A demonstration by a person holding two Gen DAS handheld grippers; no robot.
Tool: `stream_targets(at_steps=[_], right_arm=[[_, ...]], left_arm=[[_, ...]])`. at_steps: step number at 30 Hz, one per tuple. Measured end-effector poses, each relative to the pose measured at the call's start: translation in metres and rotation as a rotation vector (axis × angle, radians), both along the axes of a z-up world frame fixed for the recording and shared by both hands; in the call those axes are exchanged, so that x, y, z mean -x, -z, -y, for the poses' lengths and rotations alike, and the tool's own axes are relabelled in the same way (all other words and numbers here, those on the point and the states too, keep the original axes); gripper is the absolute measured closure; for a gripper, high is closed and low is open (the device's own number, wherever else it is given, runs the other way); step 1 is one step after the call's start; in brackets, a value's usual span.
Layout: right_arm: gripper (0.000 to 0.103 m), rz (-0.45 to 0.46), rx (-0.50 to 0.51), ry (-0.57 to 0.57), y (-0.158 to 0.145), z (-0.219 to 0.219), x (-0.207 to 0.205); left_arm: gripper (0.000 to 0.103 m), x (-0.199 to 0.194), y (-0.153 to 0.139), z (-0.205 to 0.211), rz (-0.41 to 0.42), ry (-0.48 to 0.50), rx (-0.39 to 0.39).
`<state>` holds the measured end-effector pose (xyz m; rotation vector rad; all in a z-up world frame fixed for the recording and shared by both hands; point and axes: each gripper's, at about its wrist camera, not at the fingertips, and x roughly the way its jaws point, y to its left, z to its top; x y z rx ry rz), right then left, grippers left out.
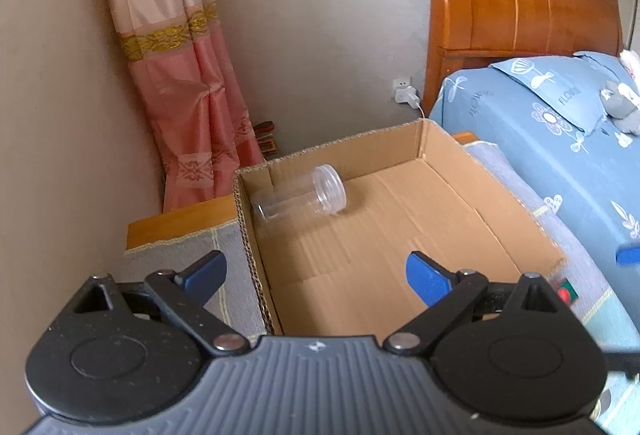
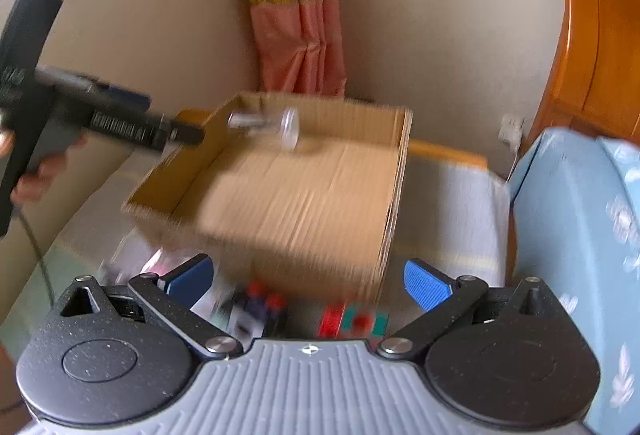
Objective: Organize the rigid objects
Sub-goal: 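Carry the white container to the box and release it with the right tool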
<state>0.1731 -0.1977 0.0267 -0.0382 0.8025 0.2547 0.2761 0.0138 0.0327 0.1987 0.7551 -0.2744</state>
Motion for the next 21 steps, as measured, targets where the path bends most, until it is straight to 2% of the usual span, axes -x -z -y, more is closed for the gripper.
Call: stream_targets(at_steps=[5,9,12,16,21], right_arm=[[0.0,-0.089,-0.035,0.009,0.028,0.006,0.035],[0.0,-0.149,-0.111,0.047,0.047,0.015,0.046],[0.0,-0.192,-0.165,0.063,0.059,0.02,0.044],[0.0,-0.209,-0.168,0.069,0.071,0.021,0.035],[0.0,-0.237,-0.233,0.041,0.082,0.031,0.022]], left_arm=[[0.007,0.01,0.003,-0.002,-0.004,0.015,-0.002],[0.007,0.014,0.007,-0.005,-0.015,0.019,0.002],[0.007,0.016,0.009,-0.008,-0.017,0.018,0.001],[0.007,0.017,0.011,-0.01,-0.022,0.018,0.006],[0.007,0.016,0.016,-0.012,-0.033,0.02,0.002]])
